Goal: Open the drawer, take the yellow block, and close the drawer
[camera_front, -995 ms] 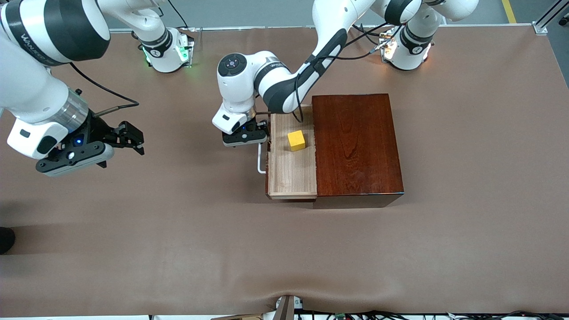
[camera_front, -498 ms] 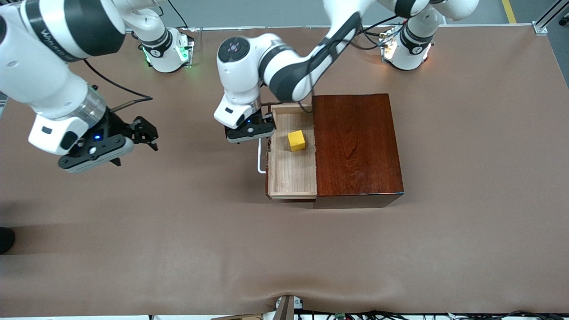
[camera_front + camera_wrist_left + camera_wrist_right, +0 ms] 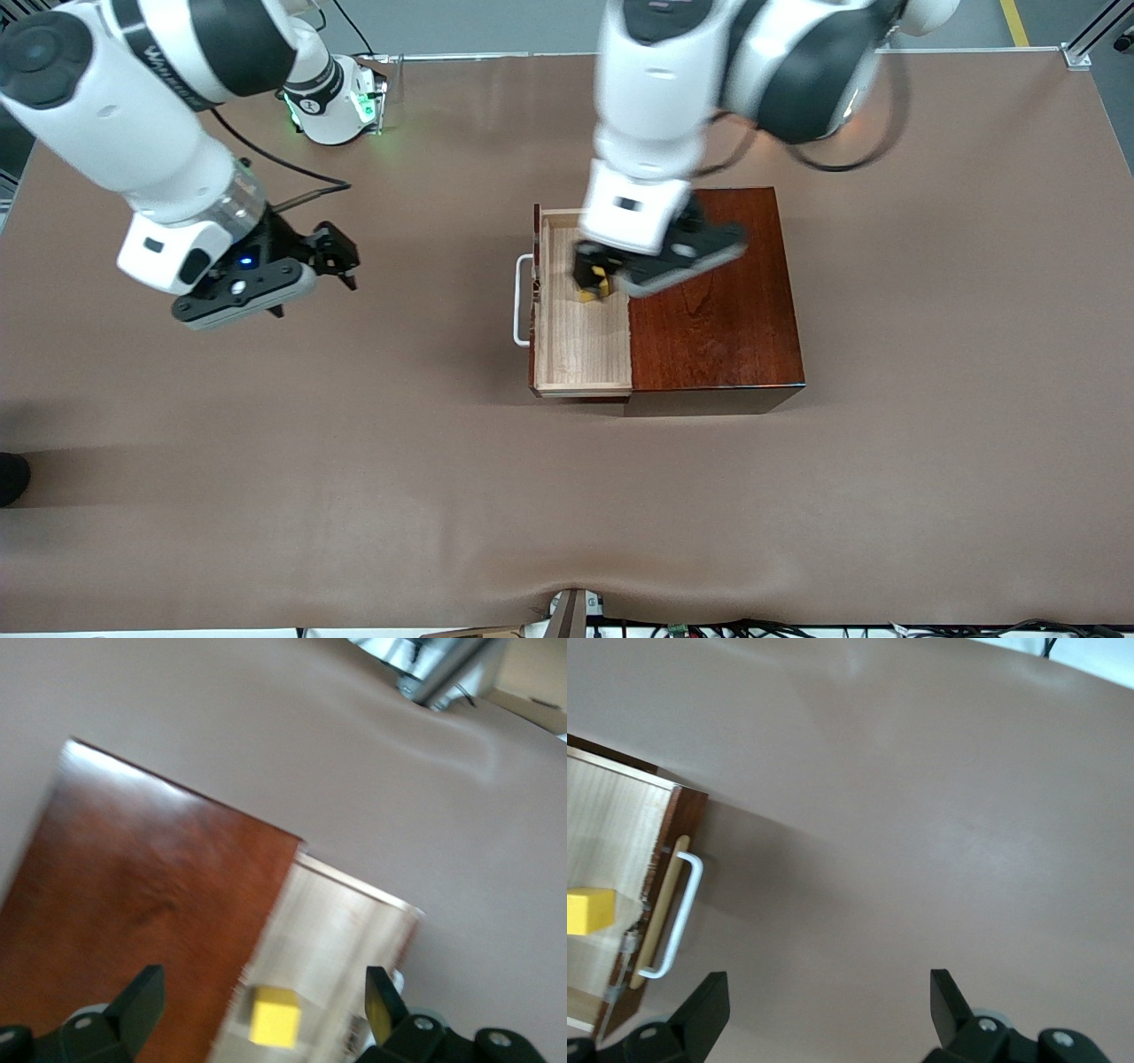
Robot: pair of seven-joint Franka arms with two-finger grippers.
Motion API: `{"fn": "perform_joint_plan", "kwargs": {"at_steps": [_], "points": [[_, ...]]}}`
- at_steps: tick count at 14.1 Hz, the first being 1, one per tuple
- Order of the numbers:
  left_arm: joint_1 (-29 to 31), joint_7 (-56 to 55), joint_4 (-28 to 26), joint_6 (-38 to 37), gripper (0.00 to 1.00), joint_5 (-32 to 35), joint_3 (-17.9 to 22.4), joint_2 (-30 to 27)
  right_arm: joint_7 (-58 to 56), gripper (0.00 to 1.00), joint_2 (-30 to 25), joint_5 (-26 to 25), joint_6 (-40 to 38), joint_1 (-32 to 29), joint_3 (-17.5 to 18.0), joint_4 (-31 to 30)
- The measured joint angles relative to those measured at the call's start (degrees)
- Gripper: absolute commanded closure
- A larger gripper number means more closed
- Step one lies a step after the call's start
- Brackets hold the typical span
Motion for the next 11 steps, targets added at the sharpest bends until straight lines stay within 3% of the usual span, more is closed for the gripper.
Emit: {"fn": "perform_joint_plan", "kwargs": {"at_steps": [5, 11], "points": [[10.41, 12.86, -1.95, -3.58, 0.0, 0.0, -0.07, -1.64, 0.55, 0.0, 3.75, 0.03, 2.55, 6.93, 0.12, -0.13], [21.56, 30.81, -7.4, -4.48, 0.0, 0.0, -0.15, -5.82, -12.43, 0.0, 7.55, 0.03, 7.16, 12.42, 0.16, -0.13]]}}
